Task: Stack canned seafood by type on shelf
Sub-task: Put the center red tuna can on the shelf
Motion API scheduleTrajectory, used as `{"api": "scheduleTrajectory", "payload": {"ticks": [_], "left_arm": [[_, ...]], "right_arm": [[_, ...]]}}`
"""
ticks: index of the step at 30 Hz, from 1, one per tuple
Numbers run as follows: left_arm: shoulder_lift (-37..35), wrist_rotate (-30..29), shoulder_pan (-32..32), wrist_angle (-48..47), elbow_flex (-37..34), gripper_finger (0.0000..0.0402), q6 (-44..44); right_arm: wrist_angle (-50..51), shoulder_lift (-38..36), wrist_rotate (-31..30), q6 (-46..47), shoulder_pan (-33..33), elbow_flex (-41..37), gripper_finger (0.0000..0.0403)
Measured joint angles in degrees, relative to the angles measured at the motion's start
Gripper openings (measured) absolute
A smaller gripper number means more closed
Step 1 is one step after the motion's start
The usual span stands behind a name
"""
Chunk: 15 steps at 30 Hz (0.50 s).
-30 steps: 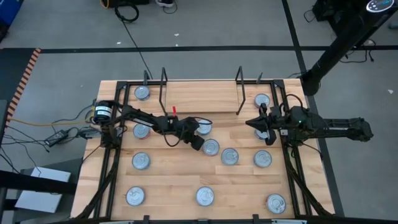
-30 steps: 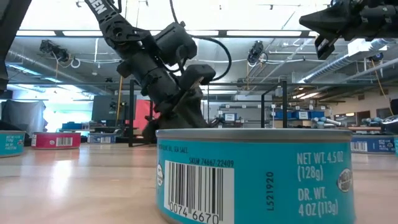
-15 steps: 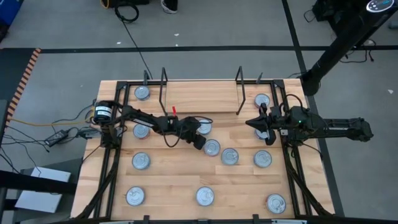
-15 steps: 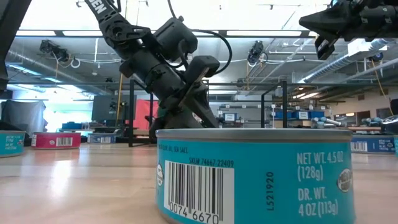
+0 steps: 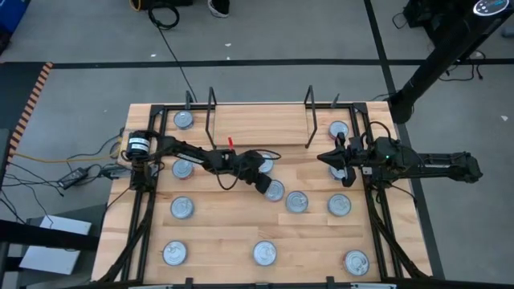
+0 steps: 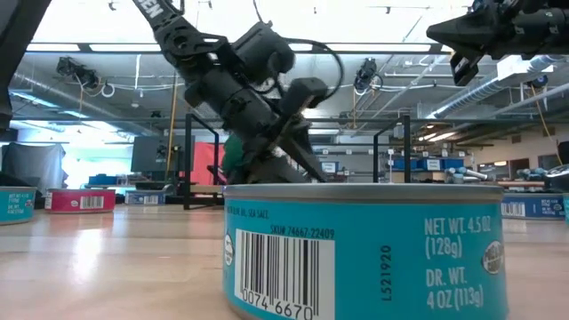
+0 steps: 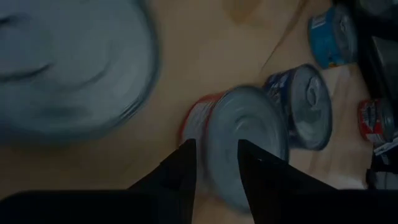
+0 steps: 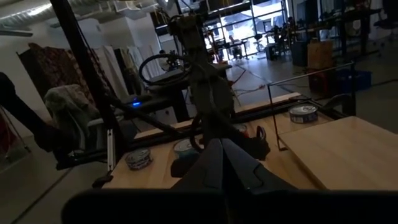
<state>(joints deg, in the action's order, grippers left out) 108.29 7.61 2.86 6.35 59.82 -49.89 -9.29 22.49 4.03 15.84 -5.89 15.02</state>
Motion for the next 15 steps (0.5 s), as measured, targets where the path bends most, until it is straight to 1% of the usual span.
{"api": "scheduleTrajectory", "payload": {"ticks": [3,8,13,15], "left_arm": [[0.91,-0.43,-0.11,-5.59,2.38,0.0121,1.65],[0.72,-3.05,-0.12,-11.87,3.2,0.0121,2.76],[0.65,-2.49,-0.26,-12.99,3.22,0.012,1.81],[0.65,-2.4,-0.29,-13.3,3.23,0.011,1.61]], "right_arm": [[0.13,-0.04,-0.15,0.03,-0.23,-0.01,0.0004],[0.04,0.02,-0.17,0.25,-0.56,-0.01,0.0004],[-0.01,-0.04,-0.15,0.56,-0.57,-0.01,0.0004],[-0.06,0.01,-0.11,0.62,-0.57,-0.01,0.0004]]}}
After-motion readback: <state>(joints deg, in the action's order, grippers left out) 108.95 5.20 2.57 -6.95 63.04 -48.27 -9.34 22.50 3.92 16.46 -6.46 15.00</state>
